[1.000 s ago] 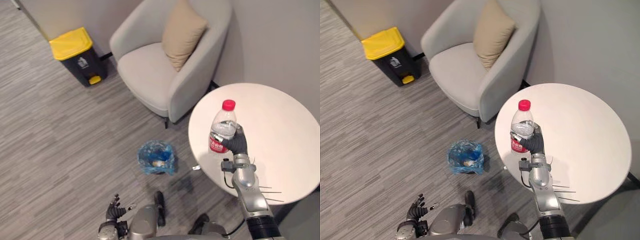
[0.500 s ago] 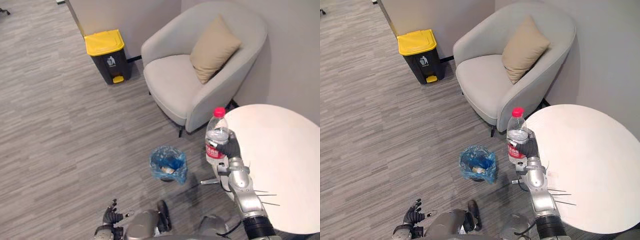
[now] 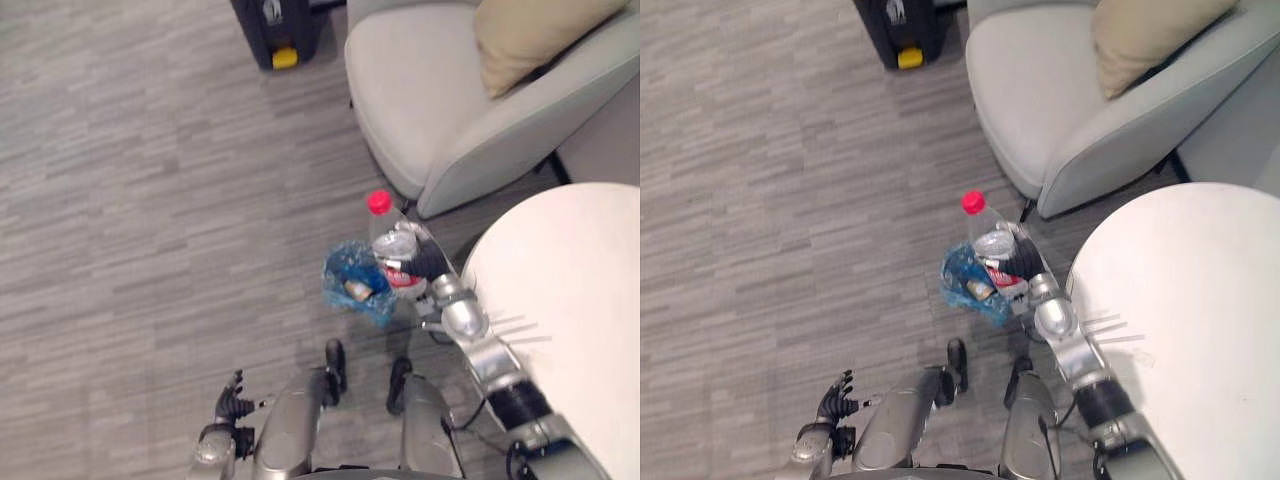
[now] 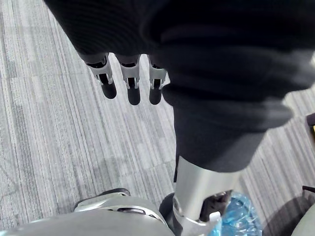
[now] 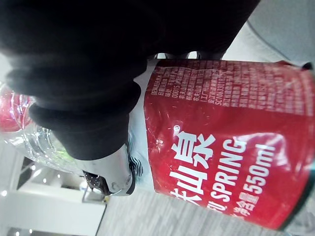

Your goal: Gather rubbish on tea table into small bin, then transfer packed bag to large trash can.

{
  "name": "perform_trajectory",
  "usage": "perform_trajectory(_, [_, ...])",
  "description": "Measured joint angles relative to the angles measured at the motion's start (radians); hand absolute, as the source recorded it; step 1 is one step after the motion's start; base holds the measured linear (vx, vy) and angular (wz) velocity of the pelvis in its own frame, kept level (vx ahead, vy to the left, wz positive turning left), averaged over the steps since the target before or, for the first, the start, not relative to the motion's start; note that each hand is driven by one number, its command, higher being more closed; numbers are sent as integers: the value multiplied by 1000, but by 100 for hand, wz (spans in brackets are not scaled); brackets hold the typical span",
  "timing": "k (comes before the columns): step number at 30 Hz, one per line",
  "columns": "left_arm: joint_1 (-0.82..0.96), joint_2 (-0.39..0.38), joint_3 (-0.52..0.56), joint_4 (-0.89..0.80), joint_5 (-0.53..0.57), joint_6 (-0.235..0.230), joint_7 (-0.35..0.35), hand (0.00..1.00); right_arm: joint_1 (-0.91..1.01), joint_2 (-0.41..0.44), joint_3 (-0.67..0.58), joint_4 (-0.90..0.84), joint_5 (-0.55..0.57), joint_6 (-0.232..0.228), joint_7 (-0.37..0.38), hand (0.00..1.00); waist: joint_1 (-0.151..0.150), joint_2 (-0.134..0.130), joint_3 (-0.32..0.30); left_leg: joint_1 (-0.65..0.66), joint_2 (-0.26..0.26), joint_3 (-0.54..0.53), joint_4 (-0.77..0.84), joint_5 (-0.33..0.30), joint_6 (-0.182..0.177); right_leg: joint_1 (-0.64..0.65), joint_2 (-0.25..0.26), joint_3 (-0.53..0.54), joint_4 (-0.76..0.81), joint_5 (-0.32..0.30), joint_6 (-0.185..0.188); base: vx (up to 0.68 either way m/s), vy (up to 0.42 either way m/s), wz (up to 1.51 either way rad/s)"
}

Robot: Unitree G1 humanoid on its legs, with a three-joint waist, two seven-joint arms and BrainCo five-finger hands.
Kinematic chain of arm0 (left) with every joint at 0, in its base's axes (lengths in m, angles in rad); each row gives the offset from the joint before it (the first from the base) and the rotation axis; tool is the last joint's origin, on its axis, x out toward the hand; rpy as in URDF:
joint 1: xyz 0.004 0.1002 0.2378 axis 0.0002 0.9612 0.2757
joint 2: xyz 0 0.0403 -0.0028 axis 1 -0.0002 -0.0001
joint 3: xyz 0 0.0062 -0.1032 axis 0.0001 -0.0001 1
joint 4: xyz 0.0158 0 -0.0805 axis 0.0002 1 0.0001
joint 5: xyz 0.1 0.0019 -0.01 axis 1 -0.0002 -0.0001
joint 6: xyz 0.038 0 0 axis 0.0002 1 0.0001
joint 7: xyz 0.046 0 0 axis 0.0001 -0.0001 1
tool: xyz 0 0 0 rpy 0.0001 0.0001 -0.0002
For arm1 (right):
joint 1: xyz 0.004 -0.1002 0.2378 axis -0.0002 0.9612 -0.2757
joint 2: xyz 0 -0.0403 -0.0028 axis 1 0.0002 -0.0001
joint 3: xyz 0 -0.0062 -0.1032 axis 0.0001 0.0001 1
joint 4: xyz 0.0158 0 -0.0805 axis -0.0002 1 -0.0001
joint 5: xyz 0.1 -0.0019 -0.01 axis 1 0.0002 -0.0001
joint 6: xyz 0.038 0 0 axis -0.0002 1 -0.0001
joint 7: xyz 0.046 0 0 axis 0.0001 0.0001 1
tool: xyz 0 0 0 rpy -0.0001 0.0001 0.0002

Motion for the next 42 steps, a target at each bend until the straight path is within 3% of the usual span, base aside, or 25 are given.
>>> perform_trajectory(3, [-93,0,7,18,-25,-2,27,0,-73,-21,1,25,-18,3,-34,100,15,17,15,-162,5,-12,73,-5,-5,-153,-19,-15,88,-15,-17,-177,-82,28])
perform_trajectory(8, [-224,-32,83,-97,-69,-9,73,0,-212,-30,-8,-43,-37,7,-102,100,19,15,87,-438,75,50,250,-30,33,-416,-53,-33,277,-57,-47,-219,-124,27])
perform_trajectory(12, [-300,-77,112,-216,-108,-25,99,0,-335,-28,-36,-88,-36,13,-171,100,30,7,125,-643,126,110,346,-31,34,-633,-89,-31,404,-84,-65,-135,-68,26])
perform_trajectory(15, [-305,-89,135,-297,-148,-40,116,0,-383,-32,-68,-87,-35,45,-214,100,52,7,127,-756,141,106,435,-35,41,-740,-106,-27,500,-109,-77,-95,-12,12])
perform_trajectory(23, [-305,-91,152,-398,-221,-71,126,0,-553,-107,-66,-52,-16,52,-277,100,65,6,127,-890,153,121,463,-35,43,-884,-129,-26,558,-126,-72,-102,21,14])
perform_trajectory(24, [-304,-89,152,-399,-222,-73,127,0,-575,-112,-66,-25,-15,53,-280,0,66,6,127,-893,153,125,459,-29,34,-888,-132,-25,558,-126,-72,-67,29,8])
perform_trajectory(35, [-304,-80,151,-396,-222,-87,127,0,-603,-144,-51,86,50,54,-293,0,58,5,126,-907,151,133,452,-22,35,-899,-144,-32,557,-129,-67,-82,46,4])
perform_trajectory(42, [-304,-72,158,-393,-221,-86,137,0,-521,-95,-38,72,-41,53,-271,0,40,0,124,-906,162,128,463,-22,35,-890,-134,-37,557,-130,-68,-127,63,-5])
